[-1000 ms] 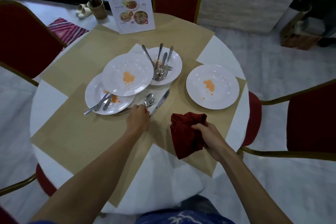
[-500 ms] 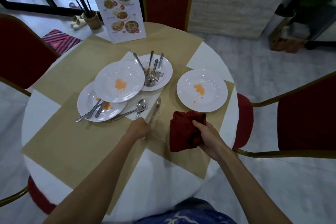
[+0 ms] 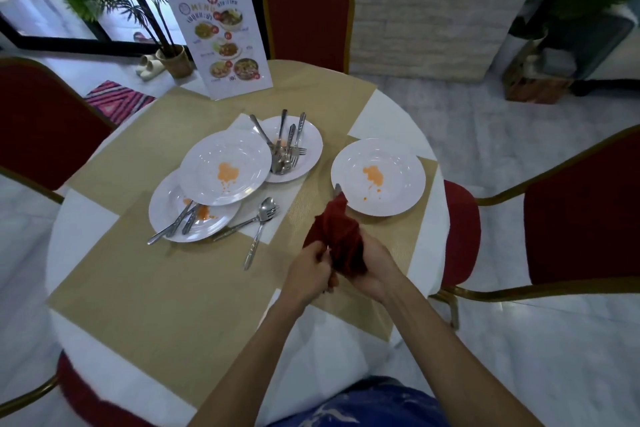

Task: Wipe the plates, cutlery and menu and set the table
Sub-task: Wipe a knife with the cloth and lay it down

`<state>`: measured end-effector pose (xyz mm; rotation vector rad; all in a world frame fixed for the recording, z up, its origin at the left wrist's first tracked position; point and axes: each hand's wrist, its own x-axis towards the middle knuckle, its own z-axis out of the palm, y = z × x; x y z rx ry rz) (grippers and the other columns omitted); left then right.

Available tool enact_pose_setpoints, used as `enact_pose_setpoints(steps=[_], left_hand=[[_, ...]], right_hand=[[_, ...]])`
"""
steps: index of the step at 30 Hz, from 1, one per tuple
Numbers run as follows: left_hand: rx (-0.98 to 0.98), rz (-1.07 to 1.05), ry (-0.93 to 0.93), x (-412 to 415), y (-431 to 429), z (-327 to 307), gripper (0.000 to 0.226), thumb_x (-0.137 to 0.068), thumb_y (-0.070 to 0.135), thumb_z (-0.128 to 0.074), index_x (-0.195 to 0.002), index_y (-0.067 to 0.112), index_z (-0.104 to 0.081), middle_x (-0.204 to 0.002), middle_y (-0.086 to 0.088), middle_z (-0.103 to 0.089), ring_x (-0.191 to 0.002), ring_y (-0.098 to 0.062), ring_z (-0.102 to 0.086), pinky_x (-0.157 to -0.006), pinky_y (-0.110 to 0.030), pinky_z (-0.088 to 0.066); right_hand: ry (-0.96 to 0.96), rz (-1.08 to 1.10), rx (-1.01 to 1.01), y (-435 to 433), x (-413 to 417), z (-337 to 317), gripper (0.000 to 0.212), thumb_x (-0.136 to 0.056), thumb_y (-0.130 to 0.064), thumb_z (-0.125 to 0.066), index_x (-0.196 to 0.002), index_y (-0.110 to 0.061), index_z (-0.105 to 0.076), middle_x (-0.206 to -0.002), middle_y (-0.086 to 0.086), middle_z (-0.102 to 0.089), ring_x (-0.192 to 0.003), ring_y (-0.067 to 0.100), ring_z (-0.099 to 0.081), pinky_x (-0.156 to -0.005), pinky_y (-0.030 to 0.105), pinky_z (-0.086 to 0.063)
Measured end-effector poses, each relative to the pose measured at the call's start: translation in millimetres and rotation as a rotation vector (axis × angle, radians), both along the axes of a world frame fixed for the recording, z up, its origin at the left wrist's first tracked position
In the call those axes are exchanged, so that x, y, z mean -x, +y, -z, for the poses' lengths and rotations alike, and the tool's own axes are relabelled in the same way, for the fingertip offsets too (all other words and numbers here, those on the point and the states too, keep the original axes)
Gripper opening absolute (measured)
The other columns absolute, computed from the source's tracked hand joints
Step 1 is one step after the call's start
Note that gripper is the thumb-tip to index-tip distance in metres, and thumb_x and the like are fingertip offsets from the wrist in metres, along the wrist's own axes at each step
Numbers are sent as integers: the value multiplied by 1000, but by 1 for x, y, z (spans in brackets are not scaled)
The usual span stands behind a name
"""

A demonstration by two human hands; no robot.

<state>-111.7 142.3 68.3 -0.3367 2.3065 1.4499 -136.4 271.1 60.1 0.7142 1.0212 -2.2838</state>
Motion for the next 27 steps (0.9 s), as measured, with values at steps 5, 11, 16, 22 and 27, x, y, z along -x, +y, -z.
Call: enact_pose_setpoints(steps=[5,11,16,22,27], left_hand=[[89,47,-3,-12,10,-6,19,-90,5,-40,-92,9,-59,-60,-4,-68,-44,-9,-57,-48,-21,-45],[157,163,0,-20,-7,-14,26,-99,19,-46,-75,19,-55,-57,5,-64,-56,-14,-56,-60,-31,-48],[250,142,32,-10,-28,-21,30,-97,15,-48,-69,18,-55,-51,6,-57,-49,-12,-51,-57,-26,-43],[264,142,126,-19,-30,-29,29,-100,20,-48,-72,16,-55,-51,6,-55,-46,-4,-48,-52,-23,-39],[285,130,114,-35,-45,-34,32,-100,22,-48,-70,17,-58,-51,3,-58,-46,-5,-50,-50,-16,-40]], right_hand=[[56,-137,-378,-13,3,3,22,-100,-18,-63,-108,2,-71,-100,19,-73,-87,26,-71,-79,38,-58],[-21,-56,-523,-7,27,0,11,-95,-18,-64,-87,-11,-66,-90,10,-70,-75,20,-65,-64,30,-53],[-117,100,-382,-31,23,3,20,-101,-22,-55,-90,-10,-66,-72,2,-69,-61,18,-67,-57,29,-53],[60,20,-614,-28,29,-6,19,-100,-20,-52,-106,-9,-66,-88,5,-67,-72,17,-62,-55,25,-48],[-54,321,-586,15,38,-4,21,-97,-8,-47,-96,-9,-67,-80,5,-65,-69,21,-62,-56,28,-49]])
